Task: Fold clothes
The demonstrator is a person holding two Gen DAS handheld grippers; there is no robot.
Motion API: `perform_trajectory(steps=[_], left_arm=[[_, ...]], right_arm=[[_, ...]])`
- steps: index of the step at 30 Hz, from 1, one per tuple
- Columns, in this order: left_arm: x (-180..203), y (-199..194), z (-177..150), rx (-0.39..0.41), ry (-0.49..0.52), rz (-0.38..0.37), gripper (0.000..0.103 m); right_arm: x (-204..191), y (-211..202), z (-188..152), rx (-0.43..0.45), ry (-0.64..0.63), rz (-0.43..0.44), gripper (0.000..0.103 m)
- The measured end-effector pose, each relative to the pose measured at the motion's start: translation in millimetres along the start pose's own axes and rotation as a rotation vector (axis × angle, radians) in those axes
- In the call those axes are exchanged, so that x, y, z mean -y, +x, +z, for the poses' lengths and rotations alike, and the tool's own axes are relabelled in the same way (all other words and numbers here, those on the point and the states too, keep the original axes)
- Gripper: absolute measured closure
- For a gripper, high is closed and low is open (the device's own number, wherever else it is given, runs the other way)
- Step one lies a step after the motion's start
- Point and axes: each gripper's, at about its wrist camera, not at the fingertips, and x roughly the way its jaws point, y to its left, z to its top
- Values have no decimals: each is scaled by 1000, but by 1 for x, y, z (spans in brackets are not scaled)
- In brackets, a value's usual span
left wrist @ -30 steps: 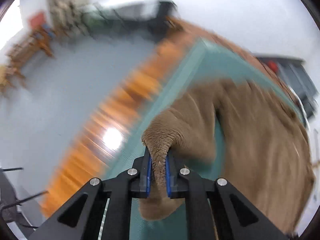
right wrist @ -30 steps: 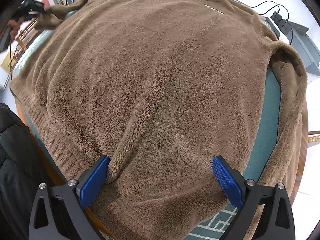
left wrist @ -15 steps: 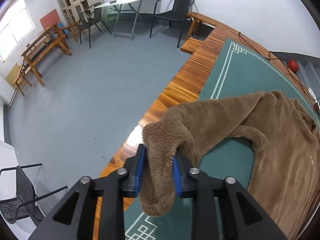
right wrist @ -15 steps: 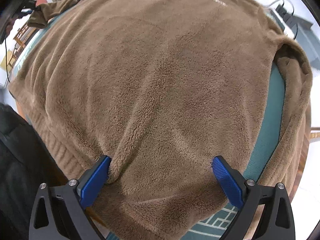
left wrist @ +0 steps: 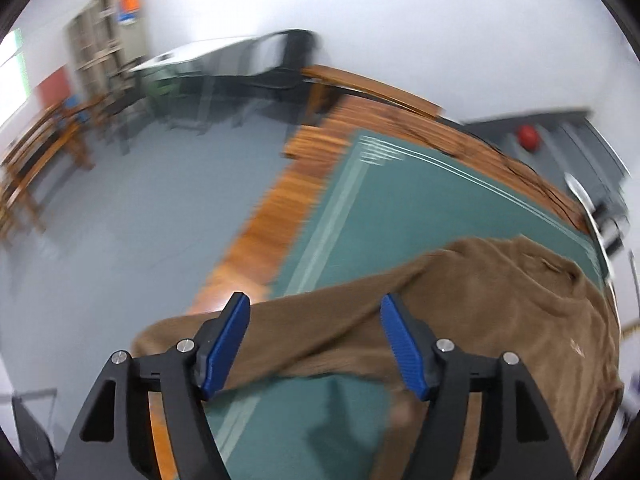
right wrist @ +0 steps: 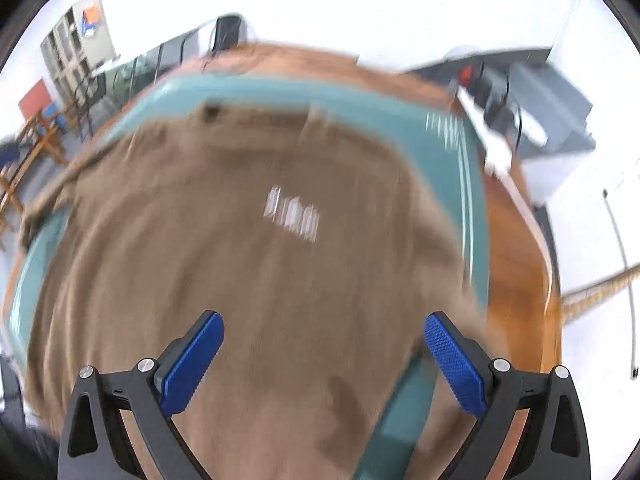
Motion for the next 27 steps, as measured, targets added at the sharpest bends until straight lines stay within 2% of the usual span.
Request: perform_trajectory(steps=[2,5,9,11,14,18,20,22,25,27], left_arm=[[31,15,10,-11,48,-55,31],[77,42,15,-53,109,-126,31],[126,74,20,-93,171,-190,30],[143,90,22,-114,188,-208,30],[155,116,22,-144,212,-206,30],[149,147,22,-185,182,-180,30],[143,155,22,-195,145,-207,30],[143,155,21,-182,145,-218,25],[149,153,18,-170,178,-208,23],[149,153,17,-161,187,-211,23]], right_arm=[[-6,37,49,53,21,-33,1],[-23,105,114,60,50,-68,1],[-44,175,165,3,13,-92,1],[-51,211,173,-52,-17,-121,1],[-48,257,178,-105,-55,-218,1],[-9,274,192,-73,16,-376,1],[4,275,201,-43,66,-374,1],[3,280,208,-38,66,-358,1],[-20,294,207,-91,-9,-290,1],[-32,287,205,-69,-19,-244,1]])
